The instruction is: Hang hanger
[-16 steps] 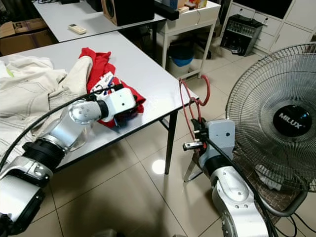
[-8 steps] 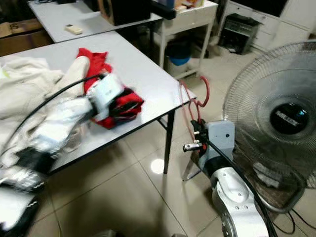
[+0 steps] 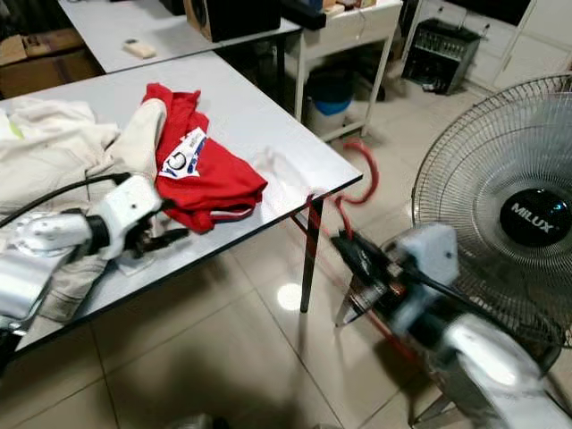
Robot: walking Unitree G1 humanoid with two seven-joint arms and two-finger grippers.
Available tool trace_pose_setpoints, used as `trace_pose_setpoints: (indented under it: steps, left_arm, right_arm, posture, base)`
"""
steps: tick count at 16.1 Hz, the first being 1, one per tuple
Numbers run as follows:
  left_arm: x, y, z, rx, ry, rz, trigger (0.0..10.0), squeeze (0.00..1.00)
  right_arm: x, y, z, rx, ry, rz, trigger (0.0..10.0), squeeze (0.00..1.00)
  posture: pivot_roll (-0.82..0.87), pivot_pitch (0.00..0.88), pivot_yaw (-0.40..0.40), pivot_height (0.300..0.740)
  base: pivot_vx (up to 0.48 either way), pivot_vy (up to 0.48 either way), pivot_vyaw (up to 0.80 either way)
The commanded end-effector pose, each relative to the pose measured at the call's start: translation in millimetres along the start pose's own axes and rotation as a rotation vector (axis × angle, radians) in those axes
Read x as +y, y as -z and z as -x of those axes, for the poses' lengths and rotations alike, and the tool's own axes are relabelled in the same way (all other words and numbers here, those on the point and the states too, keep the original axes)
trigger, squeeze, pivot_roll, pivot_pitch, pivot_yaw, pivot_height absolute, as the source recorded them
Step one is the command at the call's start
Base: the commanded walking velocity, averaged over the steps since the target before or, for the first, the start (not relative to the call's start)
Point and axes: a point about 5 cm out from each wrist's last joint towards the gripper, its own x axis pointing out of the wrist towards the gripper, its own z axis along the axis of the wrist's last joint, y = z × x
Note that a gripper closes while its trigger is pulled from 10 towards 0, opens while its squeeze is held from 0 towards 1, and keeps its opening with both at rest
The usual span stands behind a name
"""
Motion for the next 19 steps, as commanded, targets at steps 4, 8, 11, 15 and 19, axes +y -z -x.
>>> trace_pose_setpoints:
  steps: [4,8,11,15,19]
  left_arm:
    - [13.7,-2,-14.8,0.060,-0.124,-0.101,10.0,0.00]
    - [5.1,-7,-46.9,0.024,-0.090,-0.103,8.5,0.00]
    - [11.9,-9,-55.8,0.016,-0.138,-0.131,0.0,0.00]
    - [20.7,-10,-58.3,0.017,-0.168,-0.178,0.0,0.00]
    - [33.5,-32,-58.6,-0.062,-0.184,-0.223,0.0,0.00]
  right_arm:
    - [-0.5,-5,23.6,0.083,-0.145,-0.042,10.0,0.00]
    - [-1.9,-7,32.6,0.111,-0.158,-0.058,10.0,0.00]
    - [-0.7,-1,31.1,0.165,-0.167,-0.049,10.0,0.00]
    - [-4.2,-1,24.9,0.158,-0.151,-0.037,10.0,0.00]
    - [-11.5,2,23.8,0.199,-0.115,-0.017,10.0,0.00]
  posture:
    - [-0.09,0.048,0.013,0.740]
    - [-0.12,0.051,0.038,0.740]
    - [-0.12,0.055,0.051,0.740]
    - [-0.11,0.054,0.051,0.740]
    - [-0.11,0.053,0.052,0.740]
  base:
    - [0.000,0.000,0.00]
    - [0.000,0.000,0.00]
    - [0.000,0.000,0.00]
    - [0.000,0.000,0.00]
    - [0.000,0.000,0.00]
